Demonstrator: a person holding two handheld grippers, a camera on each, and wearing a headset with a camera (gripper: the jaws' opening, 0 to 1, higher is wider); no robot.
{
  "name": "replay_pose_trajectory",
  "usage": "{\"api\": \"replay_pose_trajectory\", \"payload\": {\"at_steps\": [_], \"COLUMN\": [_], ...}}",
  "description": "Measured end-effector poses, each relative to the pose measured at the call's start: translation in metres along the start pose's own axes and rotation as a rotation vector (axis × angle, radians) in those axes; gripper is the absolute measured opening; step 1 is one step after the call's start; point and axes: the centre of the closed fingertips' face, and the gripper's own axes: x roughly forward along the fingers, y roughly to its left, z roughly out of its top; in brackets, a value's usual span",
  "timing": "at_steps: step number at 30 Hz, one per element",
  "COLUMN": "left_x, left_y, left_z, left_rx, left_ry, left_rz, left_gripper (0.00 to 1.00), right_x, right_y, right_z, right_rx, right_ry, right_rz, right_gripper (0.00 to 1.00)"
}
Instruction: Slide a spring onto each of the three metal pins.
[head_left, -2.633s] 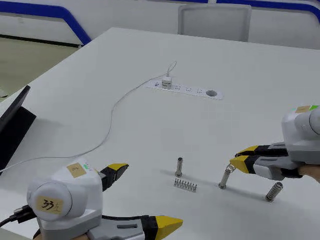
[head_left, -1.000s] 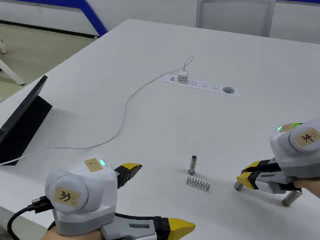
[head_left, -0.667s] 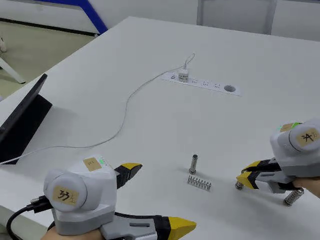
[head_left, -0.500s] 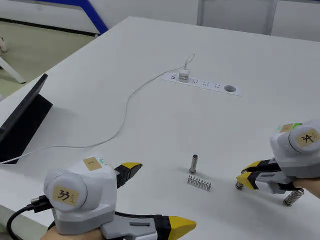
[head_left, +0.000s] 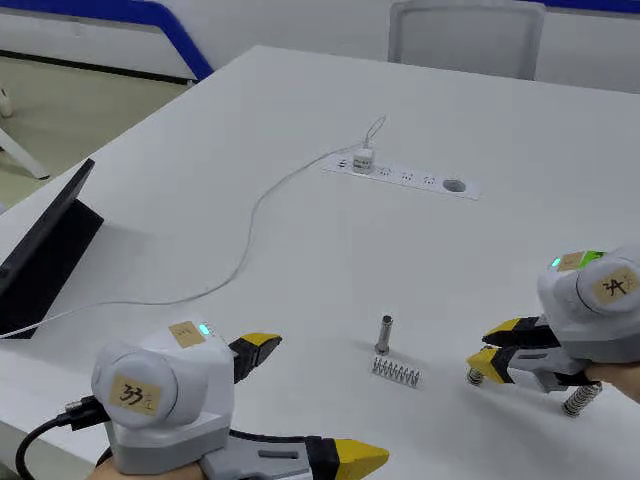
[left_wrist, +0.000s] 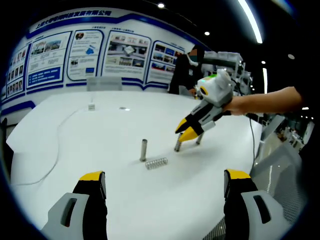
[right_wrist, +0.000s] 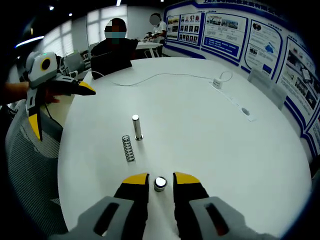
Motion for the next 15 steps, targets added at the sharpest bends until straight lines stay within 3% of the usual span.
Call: {"api": "replay_pose_trajectory", "payload": {"at_steps": [7,15], "left_x": [0.000,-0.001], "left_y": [0.002,0.005], "left_z": [-0.002,-0.003], "left_rx": [-0.003,-0.014], "left_ry": [0.009,0.012], "left_rz": [0.008,0.019], "left_gripper": [1.00,1.00], "right_x": [-0.009,-0.017], "right_y": [-0.001,0.000], "right_z": [0.009,0.014], "right_rx": [-0.017,0.012], "right_ry": [-0.038,-0.068], "right_rz": [-0.026,-0.046], "right_gripper": [0.20,0.20]}}
